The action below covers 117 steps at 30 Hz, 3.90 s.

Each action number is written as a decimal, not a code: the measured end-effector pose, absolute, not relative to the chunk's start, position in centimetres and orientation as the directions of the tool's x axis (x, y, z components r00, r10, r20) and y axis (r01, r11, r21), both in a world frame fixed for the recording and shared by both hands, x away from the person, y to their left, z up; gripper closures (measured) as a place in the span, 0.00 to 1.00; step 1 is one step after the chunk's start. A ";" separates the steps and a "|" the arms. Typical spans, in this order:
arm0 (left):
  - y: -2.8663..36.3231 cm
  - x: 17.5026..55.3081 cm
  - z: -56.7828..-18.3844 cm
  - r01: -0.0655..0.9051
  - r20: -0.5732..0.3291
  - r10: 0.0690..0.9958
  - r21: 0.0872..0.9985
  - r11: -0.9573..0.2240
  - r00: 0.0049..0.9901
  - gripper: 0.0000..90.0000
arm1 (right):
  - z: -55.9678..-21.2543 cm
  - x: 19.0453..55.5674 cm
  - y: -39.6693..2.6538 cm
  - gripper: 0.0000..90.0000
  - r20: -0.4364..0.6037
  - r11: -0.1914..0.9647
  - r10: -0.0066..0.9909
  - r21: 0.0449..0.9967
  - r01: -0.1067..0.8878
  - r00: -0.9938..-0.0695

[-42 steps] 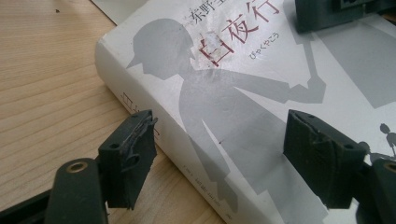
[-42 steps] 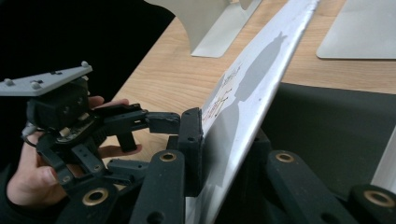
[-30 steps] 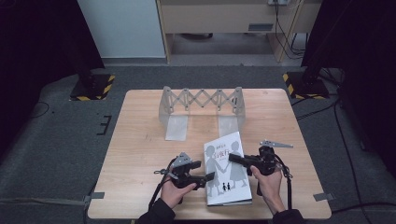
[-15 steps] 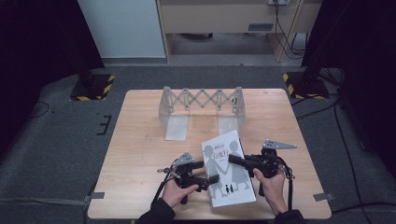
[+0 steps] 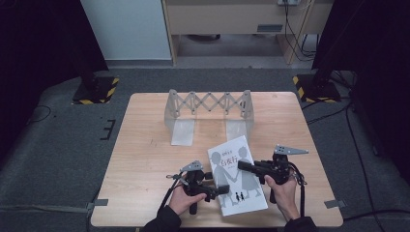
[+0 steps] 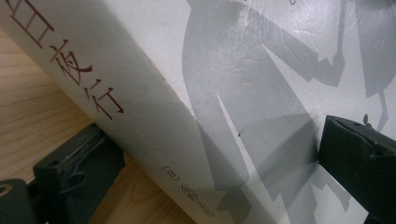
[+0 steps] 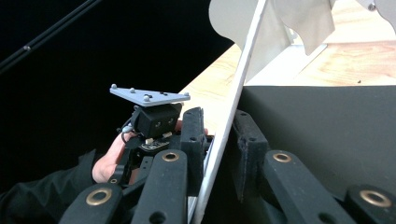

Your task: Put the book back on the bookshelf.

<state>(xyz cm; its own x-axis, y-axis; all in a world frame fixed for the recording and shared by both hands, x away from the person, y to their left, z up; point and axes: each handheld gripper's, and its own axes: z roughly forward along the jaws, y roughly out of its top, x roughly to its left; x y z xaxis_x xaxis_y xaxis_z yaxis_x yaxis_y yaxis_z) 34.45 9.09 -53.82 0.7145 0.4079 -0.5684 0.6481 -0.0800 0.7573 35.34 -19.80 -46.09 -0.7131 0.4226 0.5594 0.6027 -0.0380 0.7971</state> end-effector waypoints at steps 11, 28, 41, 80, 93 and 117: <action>8.8 34.9 -55.0 0.724 -0.643 0.391 0.683 -0.098 0.659 0.02 | -47.4 36.0 -20.4 0.84 0.515 0.036 0.510 0.788 0.615 -0.689; 8.8 34.8 -55.2 0.742 -0.661 0.408 0.668 -0.061 0.629 0.05 | -48.8 35.5 -21.4 0.65 0.351 0.058 0.631 0.868 0.494 -0.692; 8.9 34.8 -55.1 0.742 -0.645 0.447 0.667 -0.068 0.620 0.17 | -50.7 35.9 -21.3 0.44 0.342 0.114 0.727 0.795 0.596 -0.595; 8.4 34.4 -54.8 0.714 -0.597 0.468 0.691 -0.111 0.651 0.10 | -51.9 35.9 -20.2 0.45 0.393 0.044 0.722 0.795 0.605 -0.569; 8.5 34.4 -54.8 0.720 -0.605 0.476 0.688 -0.090 0.638 0.12 | -52.2 35.9 -20.3 0.45 0.424 0.012 0.720 0.784 0.621 -0.549; 9.0 35.1 -53.2 0.723 -0.594 0.461 0.670 -0.171 0.659 0.18 | -50.9 35.4 -20.2 0.61 0.402 -0.018 0.683 0.844 0.536 -0.609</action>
